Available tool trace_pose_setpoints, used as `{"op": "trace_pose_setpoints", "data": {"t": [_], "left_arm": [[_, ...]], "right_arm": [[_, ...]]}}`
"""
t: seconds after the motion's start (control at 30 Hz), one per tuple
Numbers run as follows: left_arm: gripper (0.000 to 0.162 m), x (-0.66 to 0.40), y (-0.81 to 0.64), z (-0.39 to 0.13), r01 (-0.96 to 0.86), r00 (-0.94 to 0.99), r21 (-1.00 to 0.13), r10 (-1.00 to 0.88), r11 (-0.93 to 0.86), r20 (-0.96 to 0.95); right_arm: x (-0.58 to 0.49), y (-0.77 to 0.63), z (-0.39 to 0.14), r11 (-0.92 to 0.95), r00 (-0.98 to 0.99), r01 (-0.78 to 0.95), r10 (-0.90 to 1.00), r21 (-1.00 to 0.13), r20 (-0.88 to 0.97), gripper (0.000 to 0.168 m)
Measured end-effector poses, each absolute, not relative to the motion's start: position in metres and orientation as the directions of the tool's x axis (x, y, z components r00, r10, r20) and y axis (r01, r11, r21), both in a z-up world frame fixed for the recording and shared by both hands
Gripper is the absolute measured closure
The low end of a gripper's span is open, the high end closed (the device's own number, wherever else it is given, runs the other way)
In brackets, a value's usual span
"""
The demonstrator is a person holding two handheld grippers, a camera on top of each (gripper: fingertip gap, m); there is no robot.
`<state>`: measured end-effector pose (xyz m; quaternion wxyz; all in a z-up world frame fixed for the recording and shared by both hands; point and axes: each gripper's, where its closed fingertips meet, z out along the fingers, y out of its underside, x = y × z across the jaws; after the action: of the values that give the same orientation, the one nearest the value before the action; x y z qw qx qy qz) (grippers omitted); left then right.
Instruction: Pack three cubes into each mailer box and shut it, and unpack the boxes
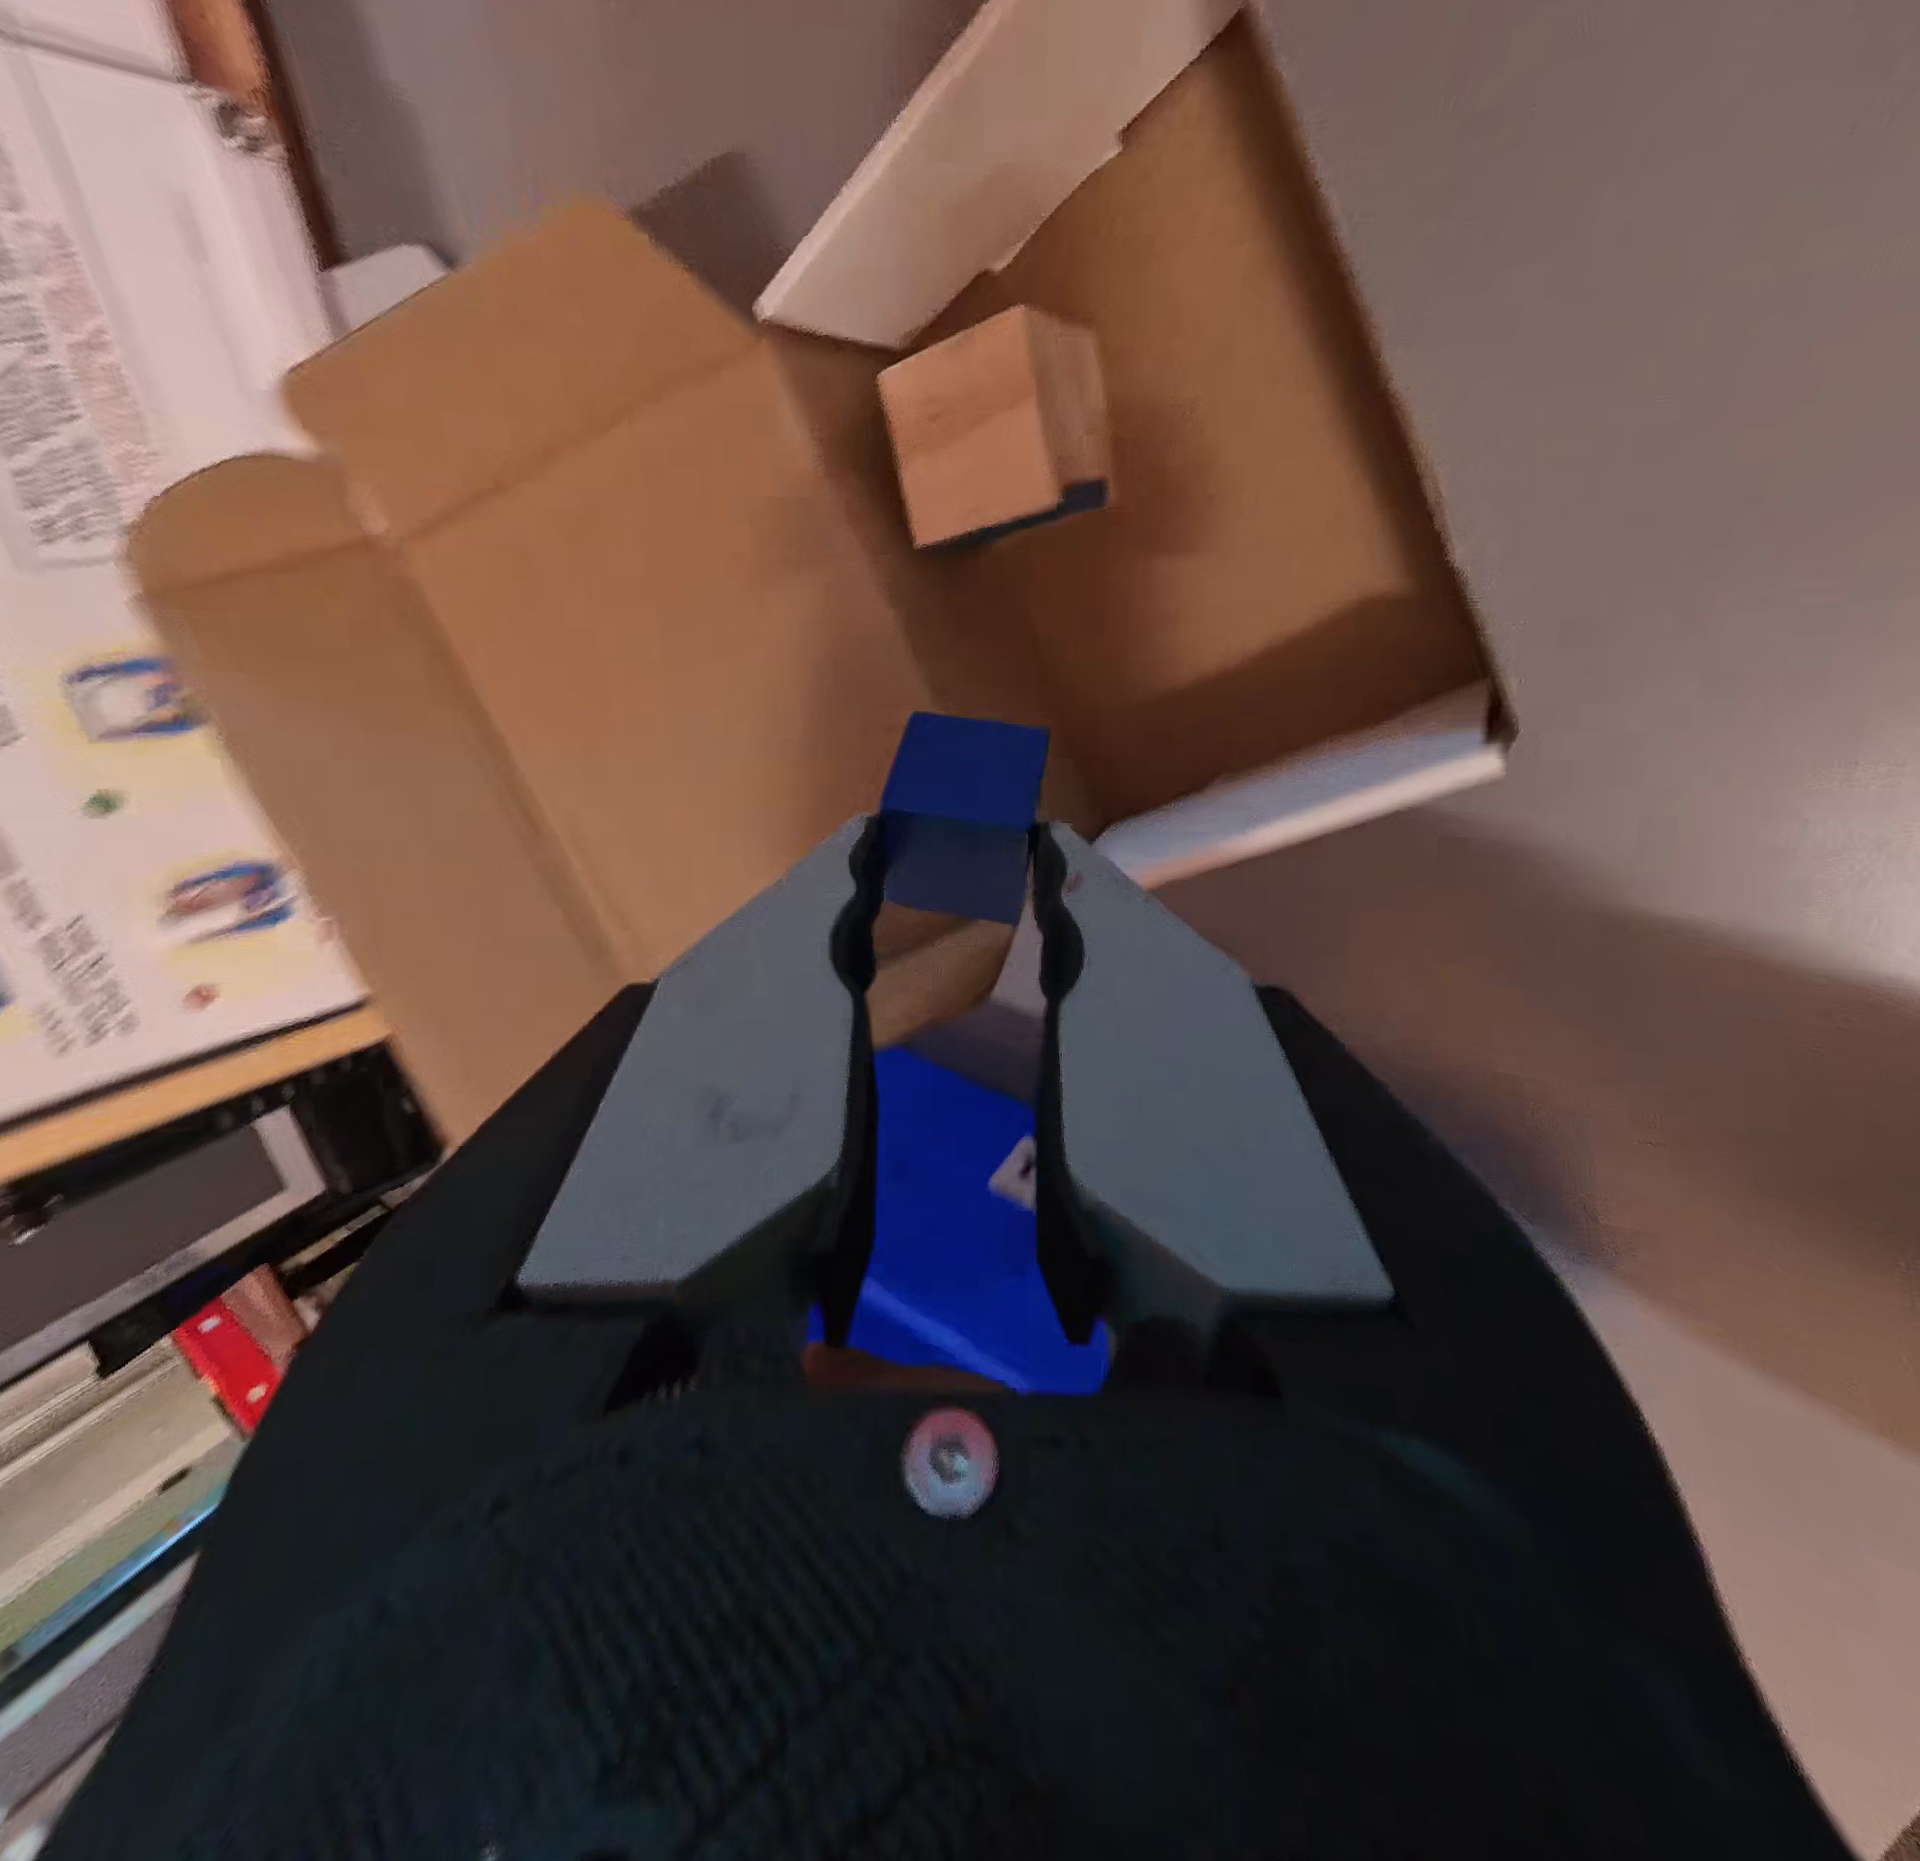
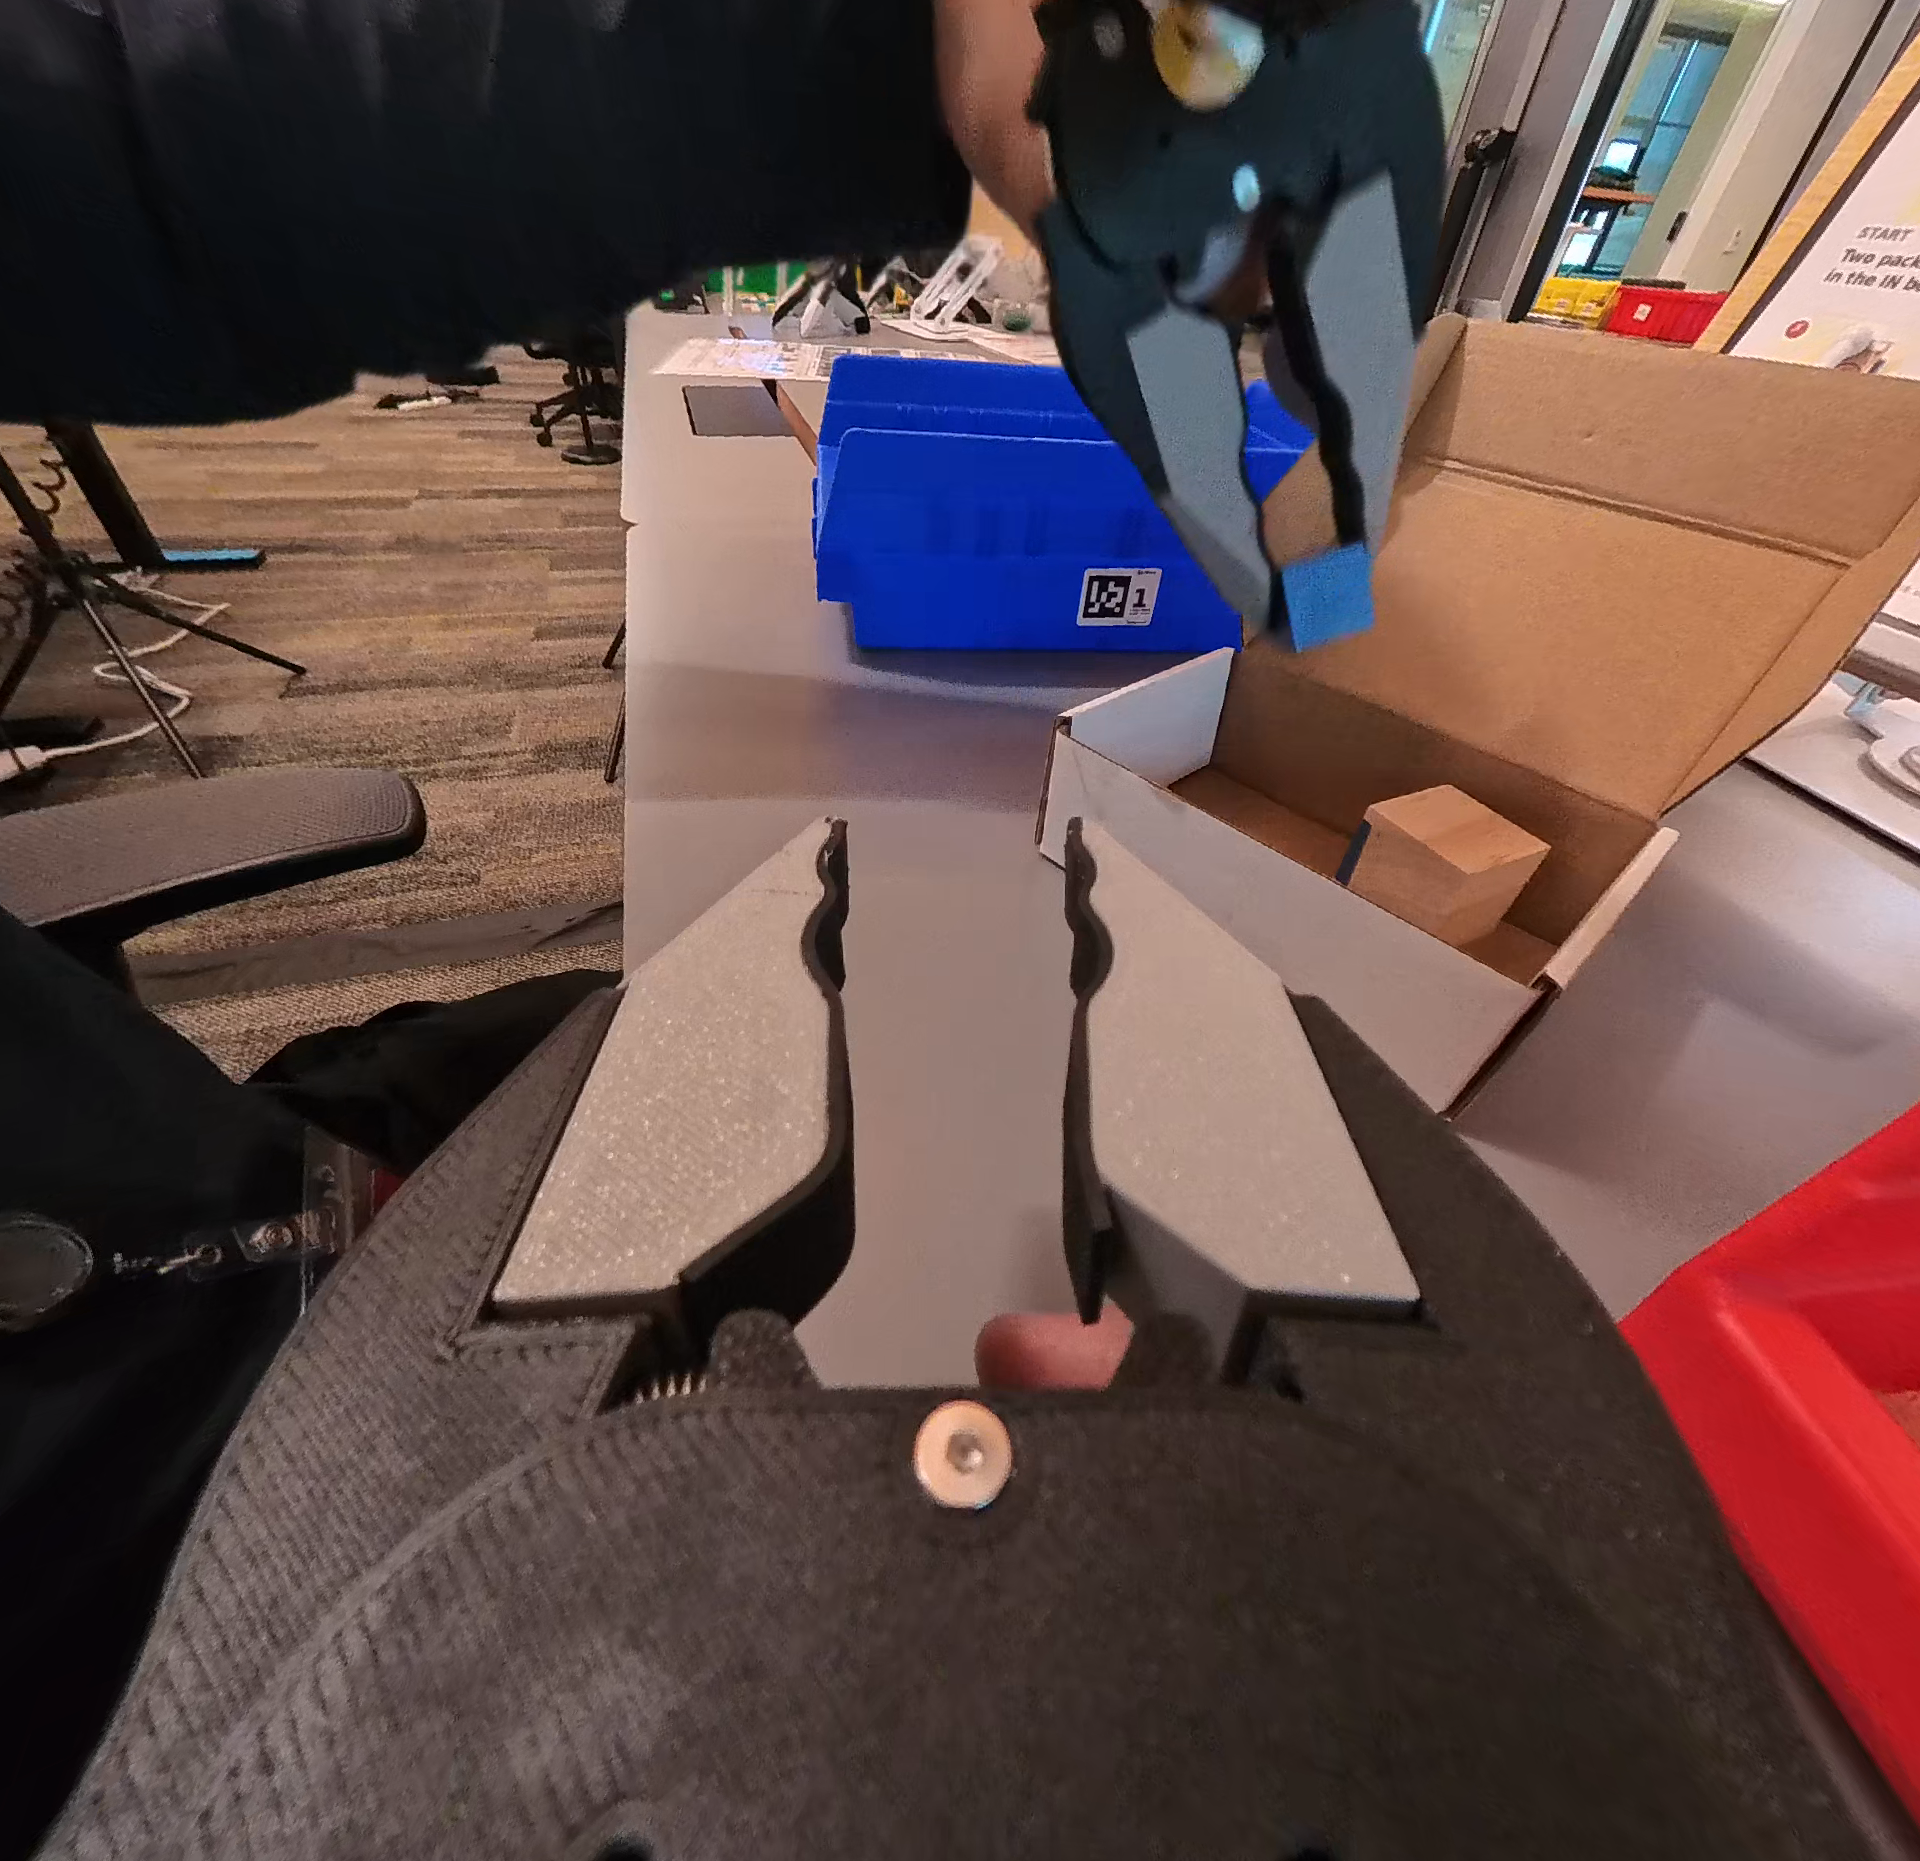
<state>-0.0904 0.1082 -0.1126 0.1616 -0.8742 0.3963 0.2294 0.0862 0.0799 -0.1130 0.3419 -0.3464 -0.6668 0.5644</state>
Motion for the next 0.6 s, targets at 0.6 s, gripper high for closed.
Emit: {"op": "trace_pose_setpoints", "data": {"t": [0.6], "left_arm": [[0.137, -0.080, 0.148, -0.194, -0.556, 0.767, -0.004, -0.512, -0.831, -0.387]], "right_arm": [[0.088, 0.076, -0.115, 0.153, -0.537, 0.070, 0.838, -0.986, 0.092, 0.129]]}}
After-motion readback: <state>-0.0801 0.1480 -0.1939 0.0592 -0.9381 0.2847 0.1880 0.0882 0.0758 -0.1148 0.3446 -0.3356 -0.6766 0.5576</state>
